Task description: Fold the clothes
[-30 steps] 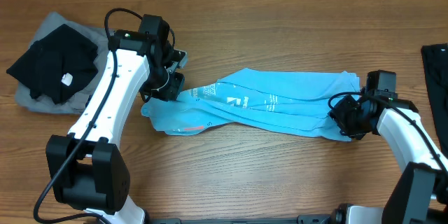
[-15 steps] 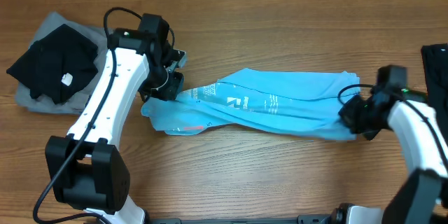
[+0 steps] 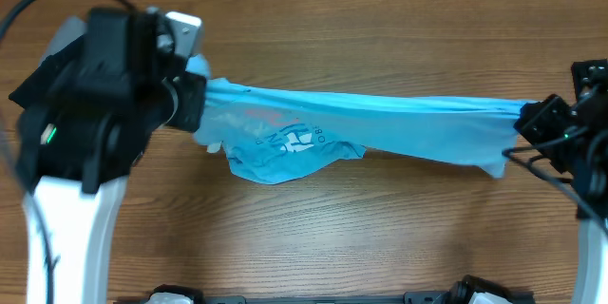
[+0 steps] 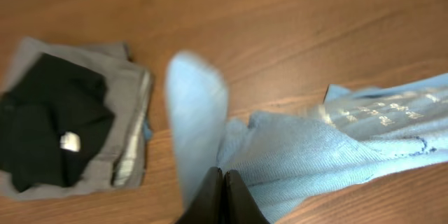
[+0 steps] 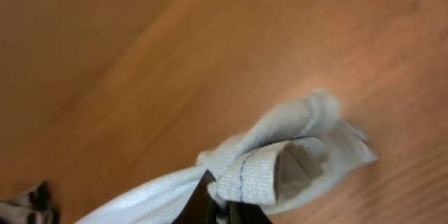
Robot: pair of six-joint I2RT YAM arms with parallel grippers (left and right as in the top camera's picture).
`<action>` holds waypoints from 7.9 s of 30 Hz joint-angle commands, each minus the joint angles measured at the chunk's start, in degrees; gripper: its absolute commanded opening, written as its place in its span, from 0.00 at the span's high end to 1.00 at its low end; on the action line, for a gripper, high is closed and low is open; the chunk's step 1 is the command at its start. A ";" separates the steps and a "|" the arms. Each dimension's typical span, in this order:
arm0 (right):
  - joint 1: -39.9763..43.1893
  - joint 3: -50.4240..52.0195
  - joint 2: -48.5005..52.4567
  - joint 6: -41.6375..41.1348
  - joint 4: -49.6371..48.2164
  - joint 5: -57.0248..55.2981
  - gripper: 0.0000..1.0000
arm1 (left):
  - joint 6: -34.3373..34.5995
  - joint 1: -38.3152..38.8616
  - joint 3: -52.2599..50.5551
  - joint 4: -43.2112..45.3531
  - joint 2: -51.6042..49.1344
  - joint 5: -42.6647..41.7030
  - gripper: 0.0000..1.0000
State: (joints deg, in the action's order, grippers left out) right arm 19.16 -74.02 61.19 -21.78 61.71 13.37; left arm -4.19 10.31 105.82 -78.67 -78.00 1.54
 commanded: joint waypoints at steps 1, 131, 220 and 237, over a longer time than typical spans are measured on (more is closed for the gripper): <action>0.52 -2.93 -3.58 0.57 0.13 0.24 0.96 | 1.05 -0.15 0.85 0.35 4.61 3.43 0.96; 0.46 -9.60 33.11 5.11 13.55 0.15 0.96 | -1.40 3.21 -11.43 5.68 -12.63 -13.18 0.96; -1.40 27.26 31.47 -3.91 -17.77 10.97 0.87 | -1.57 3.32 -11.43 6.51 -12.63 -12.98 0.96; -1.86 26.97 31.30 -10.21 -17.42 16.52 0.56 | -1.55 3.23 -11.43 6.49 -12.63 -13.00 0.96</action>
State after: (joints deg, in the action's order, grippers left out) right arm 17.58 -46.54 93.65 -29.45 44.36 27.83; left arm -5.96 13.43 93.62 -72.36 -92.16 -10.96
